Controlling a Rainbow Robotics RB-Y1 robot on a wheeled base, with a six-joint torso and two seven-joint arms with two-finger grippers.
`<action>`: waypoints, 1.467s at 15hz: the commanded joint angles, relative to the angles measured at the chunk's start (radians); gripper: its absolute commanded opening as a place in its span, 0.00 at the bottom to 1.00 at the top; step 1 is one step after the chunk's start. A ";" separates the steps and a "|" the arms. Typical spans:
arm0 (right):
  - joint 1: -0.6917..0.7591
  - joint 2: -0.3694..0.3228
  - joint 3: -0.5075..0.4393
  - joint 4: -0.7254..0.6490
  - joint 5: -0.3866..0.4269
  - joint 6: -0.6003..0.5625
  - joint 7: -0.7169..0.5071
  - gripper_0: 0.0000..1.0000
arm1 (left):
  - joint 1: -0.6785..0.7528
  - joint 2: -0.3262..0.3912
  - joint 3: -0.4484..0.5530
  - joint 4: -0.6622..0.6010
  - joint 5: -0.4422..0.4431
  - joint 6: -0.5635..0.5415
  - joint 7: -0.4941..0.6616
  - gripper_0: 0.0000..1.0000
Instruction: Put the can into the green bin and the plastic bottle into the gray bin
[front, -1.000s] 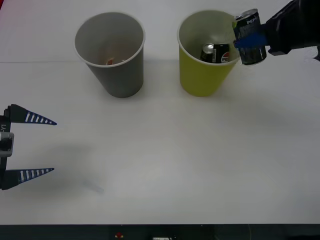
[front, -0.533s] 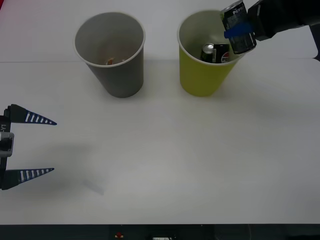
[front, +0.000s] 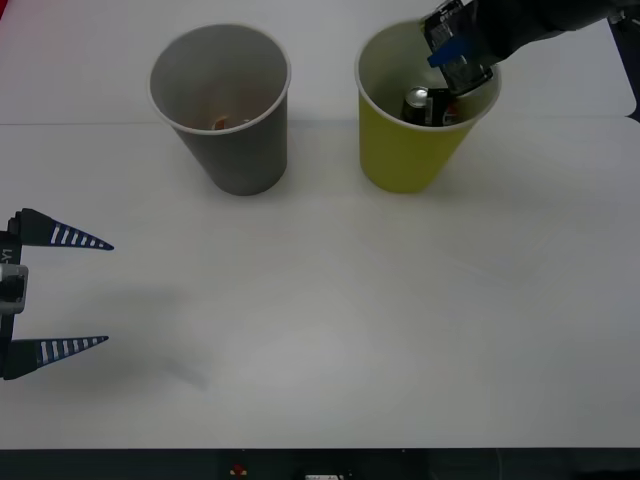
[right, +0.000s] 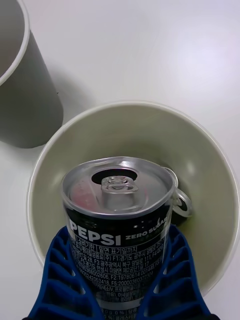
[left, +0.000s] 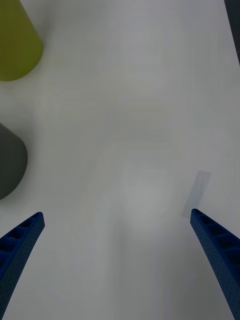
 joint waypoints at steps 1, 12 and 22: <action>-0.050 0.026 0.023 0.087 0.025 0.000 0.025 0.00 | 0.000 0.000 0.000 0.000 0.000 0.000 0.000 1.00; -0.070 0.045 0.019 0.108 0.037 0.014 0.119 1.00 | 0.000 0.000 0.000 0.000 0.000 0.000 0.000 1.00; 0.169 -0.027 -0.193 -0.194 -0.204 0.000 0.171 1.00 | 0.000 0.000 0.000 0.000 0.000 0.000 0.000 1.00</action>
